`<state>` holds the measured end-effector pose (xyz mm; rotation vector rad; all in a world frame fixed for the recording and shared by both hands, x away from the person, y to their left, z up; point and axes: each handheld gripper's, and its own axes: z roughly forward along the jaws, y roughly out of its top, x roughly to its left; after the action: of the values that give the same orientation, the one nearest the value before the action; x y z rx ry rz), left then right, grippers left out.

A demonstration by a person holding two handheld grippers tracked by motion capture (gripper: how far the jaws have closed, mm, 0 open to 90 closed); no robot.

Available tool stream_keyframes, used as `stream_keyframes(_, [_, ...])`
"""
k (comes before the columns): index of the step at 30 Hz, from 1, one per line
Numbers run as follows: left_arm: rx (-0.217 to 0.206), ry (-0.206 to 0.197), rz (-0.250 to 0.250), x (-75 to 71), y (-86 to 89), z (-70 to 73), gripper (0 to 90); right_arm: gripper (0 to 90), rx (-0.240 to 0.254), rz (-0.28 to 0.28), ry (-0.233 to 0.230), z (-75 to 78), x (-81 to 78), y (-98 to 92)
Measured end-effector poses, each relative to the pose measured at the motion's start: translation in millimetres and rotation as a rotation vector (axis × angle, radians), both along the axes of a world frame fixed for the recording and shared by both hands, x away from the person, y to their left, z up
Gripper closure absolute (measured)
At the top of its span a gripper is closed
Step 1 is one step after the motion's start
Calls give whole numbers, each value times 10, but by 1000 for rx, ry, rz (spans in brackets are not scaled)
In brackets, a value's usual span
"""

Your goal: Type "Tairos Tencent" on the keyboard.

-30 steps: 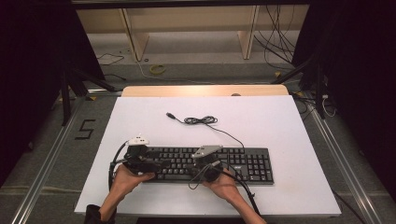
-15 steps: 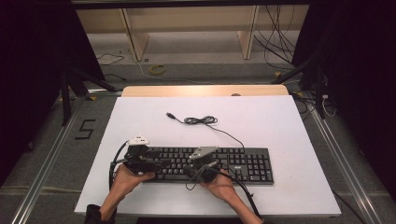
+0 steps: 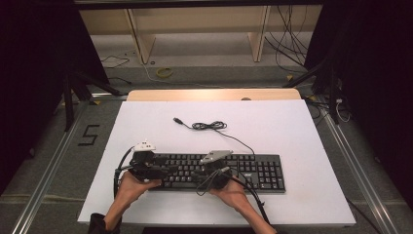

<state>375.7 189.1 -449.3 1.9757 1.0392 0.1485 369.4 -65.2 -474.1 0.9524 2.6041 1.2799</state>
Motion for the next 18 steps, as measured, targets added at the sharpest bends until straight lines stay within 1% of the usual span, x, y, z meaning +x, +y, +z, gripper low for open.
stream_keyframes(3, [3,-2,-4,4,-6,-3,358,739,19,-7,-11,46,8,-52])
stream_keyframes(8, [2,-4,-3,9,-12,-4,356,691,52,-30,-16,118,28,-149])
stream_keyframes(18, [1,-6,-8,13,-26,3,357,631,68,-60,-33,191,31,-298])
